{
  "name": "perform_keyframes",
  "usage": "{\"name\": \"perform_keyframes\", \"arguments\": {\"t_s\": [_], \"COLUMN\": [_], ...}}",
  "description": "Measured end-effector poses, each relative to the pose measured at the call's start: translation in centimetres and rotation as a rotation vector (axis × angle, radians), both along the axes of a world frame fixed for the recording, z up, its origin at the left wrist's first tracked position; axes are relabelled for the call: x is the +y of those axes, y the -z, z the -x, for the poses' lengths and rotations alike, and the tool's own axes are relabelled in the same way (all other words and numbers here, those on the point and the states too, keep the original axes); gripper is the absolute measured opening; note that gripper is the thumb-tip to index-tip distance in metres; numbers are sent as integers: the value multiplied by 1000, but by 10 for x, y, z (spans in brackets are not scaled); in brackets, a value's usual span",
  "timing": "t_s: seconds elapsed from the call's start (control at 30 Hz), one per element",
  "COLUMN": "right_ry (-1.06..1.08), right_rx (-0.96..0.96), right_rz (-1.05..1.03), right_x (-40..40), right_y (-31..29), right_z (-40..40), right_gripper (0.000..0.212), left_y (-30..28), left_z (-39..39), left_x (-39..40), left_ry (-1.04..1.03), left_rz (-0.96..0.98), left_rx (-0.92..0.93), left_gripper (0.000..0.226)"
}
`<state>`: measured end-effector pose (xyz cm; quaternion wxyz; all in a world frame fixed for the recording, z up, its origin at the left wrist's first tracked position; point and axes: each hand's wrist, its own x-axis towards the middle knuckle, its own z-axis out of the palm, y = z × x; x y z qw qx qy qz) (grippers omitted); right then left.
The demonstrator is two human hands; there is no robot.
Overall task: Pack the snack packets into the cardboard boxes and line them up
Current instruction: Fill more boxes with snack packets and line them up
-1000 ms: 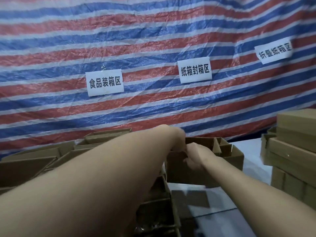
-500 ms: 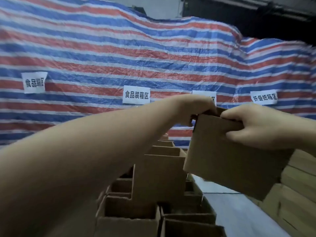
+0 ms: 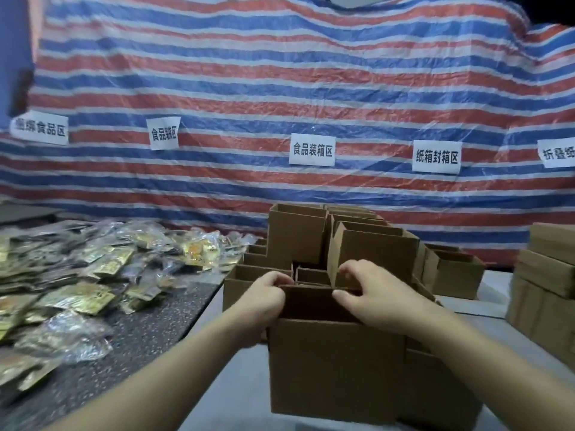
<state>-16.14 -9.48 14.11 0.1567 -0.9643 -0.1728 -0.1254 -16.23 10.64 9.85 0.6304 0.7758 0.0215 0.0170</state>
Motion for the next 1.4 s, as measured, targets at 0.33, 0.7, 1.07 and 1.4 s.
{"name": "perform_keyframes", "arguments": {"t_s": [0.33, 0.7, 1.07, 1.4], "right_ry": [21, 31, 79, 115], "right_rx": [284, 321, 248, 191], "right_rz": [0, 109, 224, 255], "right_x": [14, 15, 15, 18], "right_y": [123, 120, 122, 123], "right_z": [-49, -65, -70, -69], "right_gripper": [29, 32, 34, 37], "left_y": [104, 96, 91, 101], "left_z": [-37, -52, -53, -56], "left_x": [8, 10, 14, 15], "left_ry": [-22, 90, 157, 160], "left_rz": [-185, -493, -454, -409], "left_rx": [-9, 99, 131, -10], "left_gripper": [43, 37, 61, 46]}}
